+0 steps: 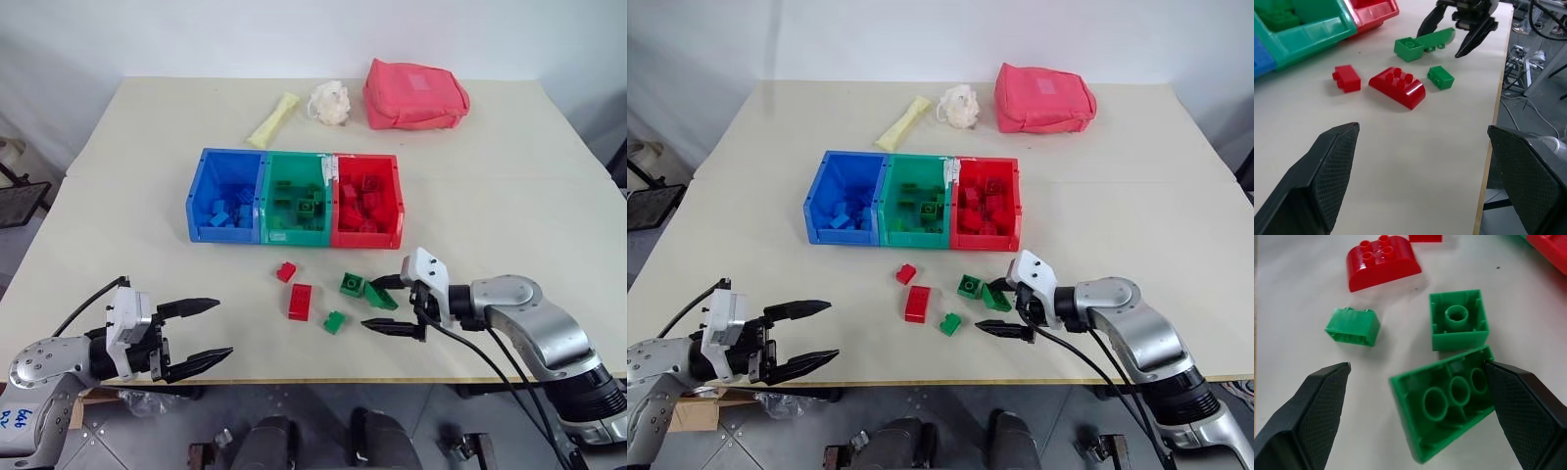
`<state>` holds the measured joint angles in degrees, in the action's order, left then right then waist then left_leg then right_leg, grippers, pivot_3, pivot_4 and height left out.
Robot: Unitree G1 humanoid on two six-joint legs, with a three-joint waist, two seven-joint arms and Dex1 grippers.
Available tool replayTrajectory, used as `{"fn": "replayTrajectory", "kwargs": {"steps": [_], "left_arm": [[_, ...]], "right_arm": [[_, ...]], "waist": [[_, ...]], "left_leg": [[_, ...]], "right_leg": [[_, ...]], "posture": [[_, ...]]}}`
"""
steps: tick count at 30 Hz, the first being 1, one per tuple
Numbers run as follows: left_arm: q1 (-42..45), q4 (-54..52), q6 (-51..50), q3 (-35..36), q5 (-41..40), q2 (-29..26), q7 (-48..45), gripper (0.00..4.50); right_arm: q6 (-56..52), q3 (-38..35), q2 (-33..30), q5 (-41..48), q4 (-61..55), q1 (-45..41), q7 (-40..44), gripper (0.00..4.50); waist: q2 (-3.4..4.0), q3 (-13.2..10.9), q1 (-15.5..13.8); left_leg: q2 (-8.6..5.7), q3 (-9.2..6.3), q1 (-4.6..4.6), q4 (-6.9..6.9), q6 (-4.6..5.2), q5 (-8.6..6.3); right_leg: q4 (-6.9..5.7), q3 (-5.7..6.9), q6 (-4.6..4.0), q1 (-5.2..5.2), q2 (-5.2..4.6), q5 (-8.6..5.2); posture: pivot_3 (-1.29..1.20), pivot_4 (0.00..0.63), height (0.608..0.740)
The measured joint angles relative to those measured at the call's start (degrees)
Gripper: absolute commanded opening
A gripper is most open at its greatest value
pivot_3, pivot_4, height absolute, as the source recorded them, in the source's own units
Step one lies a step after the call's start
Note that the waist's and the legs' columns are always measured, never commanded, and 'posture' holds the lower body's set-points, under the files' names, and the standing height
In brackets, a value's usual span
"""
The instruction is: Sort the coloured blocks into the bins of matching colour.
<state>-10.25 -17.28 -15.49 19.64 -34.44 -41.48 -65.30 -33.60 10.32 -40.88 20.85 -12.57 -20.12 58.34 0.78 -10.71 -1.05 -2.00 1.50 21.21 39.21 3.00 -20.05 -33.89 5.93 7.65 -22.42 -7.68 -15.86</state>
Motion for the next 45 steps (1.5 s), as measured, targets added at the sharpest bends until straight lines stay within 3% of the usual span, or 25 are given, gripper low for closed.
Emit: {"fn": "replayTrajectory", "kwargs": {"steps": [5,6,26,31,37,45], "left_arm": [[0.44,0.04,0.25,0.00,0.01,0.15,0.56,4.50],[0.71,0.10,0.34,-0.01,0.01,0.16,0.68,4.50],[7.83,7.73,4.30,-3.26,1.09,0.99,0.18,4.50],[9.95,9.64,5.18,-4.70,1.60,1.16,0.13,4.50],[11.95,11.63,6.23,-5.44,2.19,1.72,0.14,4.50],[14.37,13.72,7.47,-6.74,3.19,2.64,0.23,4.50]], "right_arm": [[-0.11,-0.04,0.20,-0.20,0.20,-0.36,-0.23,2.63],[-0.11,-0.08,0.20,-0.19,0.27,-0.41,-0.21,2.58],[-3.99,-4.40,-1.05,2.70,-3.45,-3.76,-0.55,2.58],[-4.23,-4.48,-0.88,3.29,-3.43,-8.81,-1.13,2.58],[-2.13,-3.51,3.51,2.62,0.82,-16.98,-1.48,2.58],[10.70,1.71,16.73,-5.00,21.89,-31.63,-3.07,2.58]], "waist": [[0.00,0.00,0.37],[0.00,0.00,0.44],[0.02,-0.02,1.01],[0.03,-0.02,1.14],[0.03,-0.02,1.22],[0.03,-0.02,1.55]], "left_leg": [[0.02,0.00,0.00,0.00,-0.02,-0.01],[0.02,0.00,0.00,0.00,-0.02,-0.01],[-0.03,0.00,0.05,-0.01,-0.01,-0.01],[-0.01,0.03,0.05,-0.01,-0.01,0.00],[-0.03,0.05,0.05,-0.01,0.00,0.00],[-0.13,0.11,0.05,-0.01,0.04,0.03]], "right_leg": [[-0.02,0.01,-0.03,-0.01,0.02,-0.02],[-0.02,0.01,-0.03,-0.01,0.02,-0.02],[-0.07,0.03,-0.03,-0.06,0.04,-0.02],[-0.09,0.03,-0.03,-0.09,0.07,-0.02],[-0.15,0.04,-0.03,-0.12,0.13,-0.02],[-0.53,0.14,-0.03,-0.30,0.15,-0.02]], "posture": [[0.00,0.150,0.740],[0.00,0.150,0.740],[0.00,0.150,0.740],[0.00,0.150,0.740],[0.00,0.150,0.740],[0.00,0.150,0.740]]}}
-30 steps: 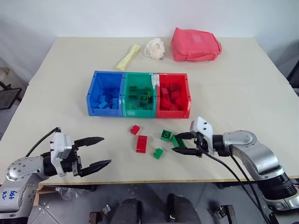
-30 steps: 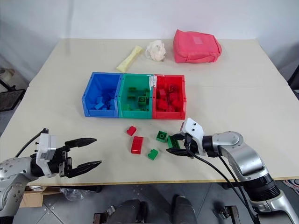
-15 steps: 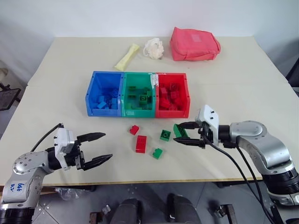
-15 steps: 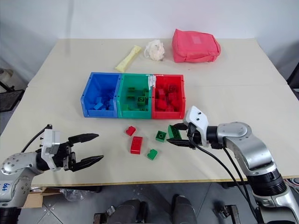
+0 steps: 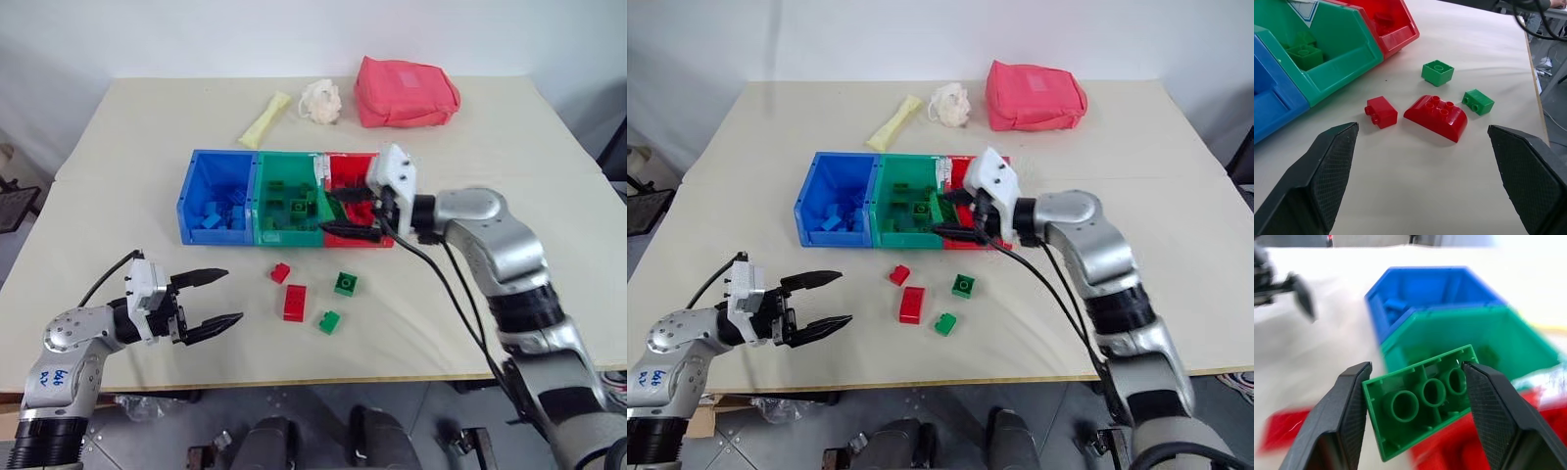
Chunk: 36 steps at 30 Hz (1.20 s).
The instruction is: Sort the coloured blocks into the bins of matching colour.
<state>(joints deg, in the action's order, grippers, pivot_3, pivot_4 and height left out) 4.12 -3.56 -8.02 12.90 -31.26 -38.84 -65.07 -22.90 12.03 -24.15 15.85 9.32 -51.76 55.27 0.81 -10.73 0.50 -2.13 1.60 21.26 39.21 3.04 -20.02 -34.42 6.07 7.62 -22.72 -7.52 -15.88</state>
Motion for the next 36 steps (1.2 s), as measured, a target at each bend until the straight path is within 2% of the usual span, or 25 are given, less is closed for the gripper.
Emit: {"fn": "replayTrajectory", "kwargs": {"steps": [3,5,6,9,21,25,29,36], "left_arm": [[0.27,0.08,0.55,0.03,0.12,0.07,0.34,4.50],[0.44,0.10,0.68,0.03,0.16,0.08,0.53,4.50],[0.52,0.11,0.73,0.03,0.18,0.08,0.58,4.50],[0.89,0.14,1.11,0.03,0.24,0.09,0.75,4.50],[4.60,3.58,2.76,-0.66,1.11,0.49,1.01,4.50],[4.65,4.60,2.94,-0.88,1.28,0.56,0.80,4.50],[4.57,4.60,3.15,-1.41,1.29,0.60,-0.33,4.50],[4.21,6.76,5.72,-1.74,1.95,0.62,-2.92,4.50]], "right_arm": [[6.99,0.58,7.24,-3.32,12.11,-5.81,-2.69,2.58],[11.40,0.39,10.82,-4.39,17.87,-8.27,-4.63,3.32],[12.89,0.03,11.84,-4.83,20.27,-9.14,-5.65,3.54],[17.18,-0.18,12.78,-6.24,24.90,-10.08,-6.35,4.49],[15.27,-1.28,9.26,-3.78,14.23,-4.15,3.09,4.49],[10.07,-1.19,4.60,-1.20,4.77,2.27,7.57,4.49],[3.64,-1.15,-3.44,1.45,-6.96,11.66,11.50,4.49],[-4.52,-5.59,-14.45,4.61,-18.28,23.52,11.52,4.49]], "waist": [[0.00,0.00,0.79],[0.01,0.00,1.28],[0.01,0.00,1.35],[0.01,-0.01,1.31],[0.04,-0.02,1.31],[0.03,-0.02,1.04],[0.03,-0.02,0.83],[0.03,-0.02,0.82]], "left_leg": [[-0.03,-0.04,-0.01,0.00,0.00,0.00],[-0.05,-0.19,-0.02,-0.01,-0.01,0.00],[-0.05,-0.20,-0.03,-0.02,-0.01,0.00],[-0.11,-0.38,-0.02,-0.02,-0.01,0.00],[-0.10,-0.38,-0.02,-0.01,-0.02,0.00],[-0.19,-0.47,0.01,-0.01,0.00,-0.01],[-0.19,-0.48,0.03,0.00,0.00,-0.01],[-0.05,-0.17,0.00,0.00,-0.01,-0.01]], "right_leg": [[-0.12,0.01,-0.02,-0.05,-0.01,-0.01],[-0.36,0.06,-0.05,-0.09,0.01,-0.03],[-0.38,0.06,-0.05,-0.09,0.01,-0.03],[-0.47,0.07,-0.07,-0.08,0.01,-0.04],[-0.47,0.08,-0.07,-0.07,0.00,-0.04],[-0.46,0.07,-0.07,-0.04,-0.06,-0.04],[-0.34,0.08,-0.07,0.01,-0.07,-0.04],[-0.09,0.07,-0.06,0.04,-0.07,-0.04]], "posture": [[0.00,0.150,0.740],[0.00,0.150,0.740],[0.00,0.150,0.740],[0.00,0.150,0.740],[0.00,0.150,0.740],[0.00,0.150,0.740],[0.00,0.150,0.740],[0.00,0.150,0.740]]}}
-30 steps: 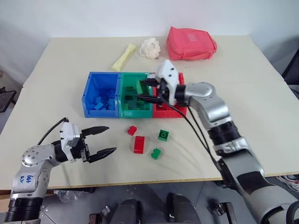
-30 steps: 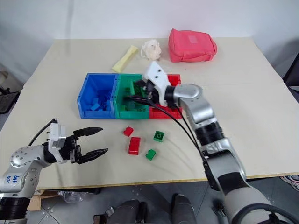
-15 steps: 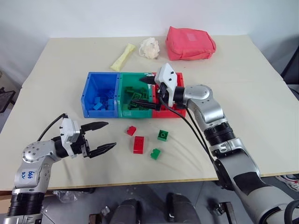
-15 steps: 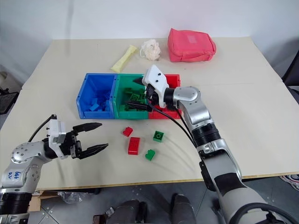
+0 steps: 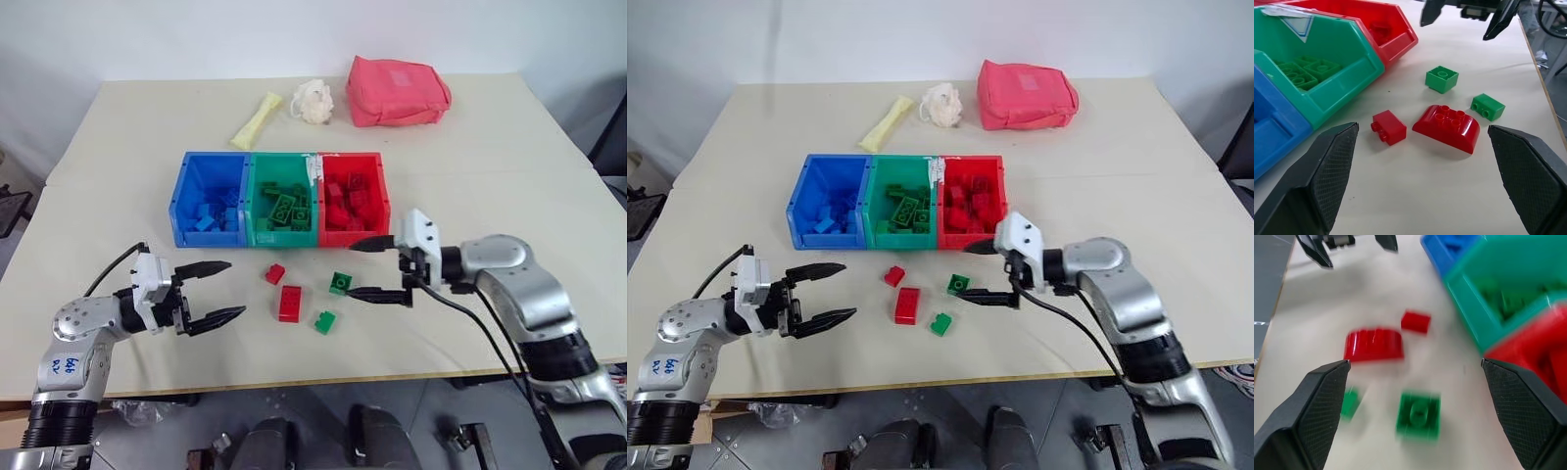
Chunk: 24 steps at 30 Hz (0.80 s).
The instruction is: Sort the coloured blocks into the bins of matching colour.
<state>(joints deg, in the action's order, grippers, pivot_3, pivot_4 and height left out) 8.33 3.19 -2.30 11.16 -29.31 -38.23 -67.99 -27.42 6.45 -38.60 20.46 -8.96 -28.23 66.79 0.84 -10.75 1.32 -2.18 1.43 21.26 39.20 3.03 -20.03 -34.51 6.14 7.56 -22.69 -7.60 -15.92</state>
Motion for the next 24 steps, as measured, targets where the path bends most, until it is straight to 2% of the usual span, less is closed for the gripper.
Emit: {"fn": "replayTrajectory", "kwargs": {"steps": [7,10,17,24], "left_arm": [[-0.16,2.80,4.88,0.91,-0.82,1.68,-4.01,4.50],[-0.15,4.54,5.75,1.70,-1.39,1.66,-6.07,4.50],[0.52,6.56,7.06,1.88,-2.12,1.97,-8.08,4.50],[0.31,5.60,7.18,1.42,-2.10,2.69,-7.11,4.50]], "right_arm": [[-3.25,-7.03,-9.25,1.66,-5.03,11.48,-0.23,4.49],[-3.95,-8.40,-10.96,1.78,-5.31,12.91,-0.41,4.49],[-4.17,-6.94,-10.10,1.75,-5.56,10.70,-2.16,4.49],[-5.08,2.05,-0.88,-1.57,-1.96,2.62,-7.35,4.49]], "waist": [[-0.01,0.00,-1.29],[-0.01,0.00,-1.34],[-0.01,0.00,-1.29],[-0.01,0.00,-1.17]], "left_leg": [[0.01,0.12,0.00,0.02,0.01,-0.01],[0.07,0.20,-0.02,0.02,0.01,0.00],[0.10,0.22,-0.03,0.02,0.01,0.00],[0.12,0.23,-0.02,0.01,0.00,0.00]], "right_leg": [[0.28,-0.02,0.00,0.10,-0.06,0.00],[0.43,-0.02,0.02,0.16,-0.06,0.01],[0.44,-0.01,0.02,0.15,-0.04,0.01],[0.41,-0.01,0.02,0.11,0.01,0.01]], "posture": [[0.00,0.150,0.740],[0.00,0.150,0.740],[0.00,0.150,0.740],[0.00,0.150,0.740]]}}
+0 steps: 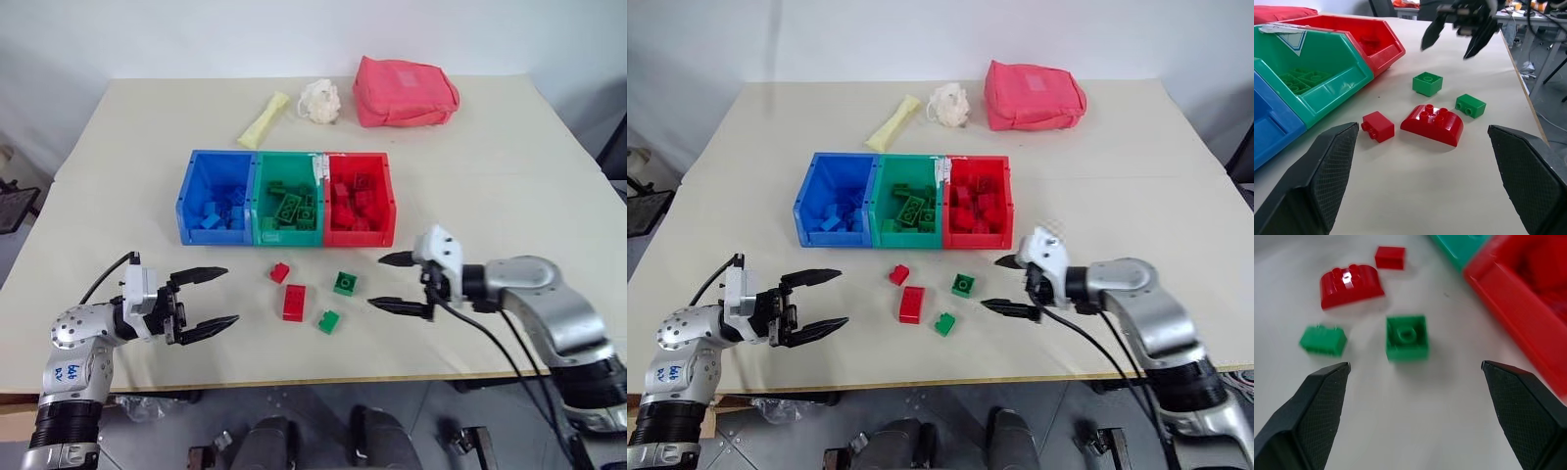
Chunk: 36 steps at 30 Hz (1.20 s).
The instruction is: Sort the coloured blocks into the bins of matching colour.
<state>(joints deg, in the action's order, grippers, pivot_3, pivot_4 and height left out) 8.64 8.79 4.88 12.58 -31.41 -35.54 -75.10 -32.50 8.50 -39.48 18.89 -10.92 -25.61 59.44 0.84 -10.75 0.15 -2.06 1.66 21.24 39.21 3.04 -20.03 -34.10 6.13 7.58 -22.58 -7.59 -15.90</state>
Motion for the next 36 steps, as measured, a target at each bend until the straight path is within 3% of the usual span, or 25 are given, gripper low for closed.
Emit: {"fn": "replayTrajectory", "kwargs": {"steps": [7,8,10,17,26,31,34,36], "left_arm": [[-1.92,-3.59,-0.62,-0.13,0.00,0.64,1.21,4.50],[-2.26,-3.90,-0.65,-0.12,0.00,0.63,1.35,4.50],[-2.69,-4.11,-0.84,-0.09,0.00,0.66,1.83,4.50],[-3.34,-5.91,-1.10,-0.06,-0.01,0.65,2.97,4.50],[-4.40,-6.23,-1.06,0.00,-0.02,1.11,3.91,4.50],[-3.89,-6.34,-0.97,-0.22,-0.01,1.73,4.29,4.50],[-3.91,-6.27,-0.83,-0.18,0.00,1.89,4.38,4.50],[-3.64,-6.32,-0.54,-0.27,0.01,2.35,4.47,4.50]], "right_arm": [[3.07,7.19,7.25,-5.03,8.03,-5.85,-1.72,4.49],[3.90,7.89,8.04,-5.95,9.78,-6.04,-1.88,4.31],[5.66,9.06,8.84,-7.66,12.57,-6.67,-2.28,3.90],[7.53,9.13,9.65,-8.74,13.82,-7.36,-1.49,1.49],[6.31,4.38,10.75,-5.92,9.50,-12.72,-1.63,1.49],[10.27,1.68,18.11,-5.24,16.67,-21.97,-5.29,1.49],[15.57,1.23,22.22,-6.66,26.83,-27.53,-7.57,1.49],[20.43,0.82,25.38,-7.92,34.36,-30.81,-9.85,2.23]], "waist": [[-0.04,0.03,-0.04],[-0.04,0.02,-0.04],[-0.04,0.02,0.01],[-0.04,0.03,0.09],[-0.03,0.02,0.14],[-0.02,0.02,0.74],[-0.03,0.02,1.11],[-0.02,0.02,1.53]], "left_leg": [[-0.06,-0.04,0.00,0.01,0.01,0.01],[-0.08,-0.06,0.00,0.01,0.01,0.01],[-0.09,-0.05,0.00,0.01,0.02,0.01],[-0.06,-0.05,-0.01,0.01,0.02,0.01],[-0.04,-0.03,-0.01,0.01,0.01,0.00],[-0.05,-0.05,-0.02,-0.01,0.00,0.00],[-0.14,-0.09,-0.03,-0.01,0.01,0.01],[-0.15,-0.13,-0.03,-0.02,0.01,0.01]], "right_leg": [[-0.08,0.02,0.00,-0.01,0.01,0.00],[-0.11,0.03,0.00,-0.01,0.00,0.00],[-0.10,0.03,0.00,-0.01,0.01,0.00],[-0.10,0.03,0.00,0.00,0.03,0.00],[-0.10,0.02,0.00,-0.03,0.04,0.00],[-0.40,0.04,-0.01,-0.17,0.04,-0.01],[-0.51,0.04,-0.02,-0.18,0.00,-0.01],[-0.58,0.04,-0.02,-0.21,0.00,-0.01]], "posture": [[0.00,0.150,0.740],[0.00,0.150,0.740],[0.00,0.150,0.740],[0.00,0.150,0.740],[0.00,0.150,0.740],[0.00,0.150,0.740],[0.00,0.150,0.740],[0.00,0.150,0.740]]}}
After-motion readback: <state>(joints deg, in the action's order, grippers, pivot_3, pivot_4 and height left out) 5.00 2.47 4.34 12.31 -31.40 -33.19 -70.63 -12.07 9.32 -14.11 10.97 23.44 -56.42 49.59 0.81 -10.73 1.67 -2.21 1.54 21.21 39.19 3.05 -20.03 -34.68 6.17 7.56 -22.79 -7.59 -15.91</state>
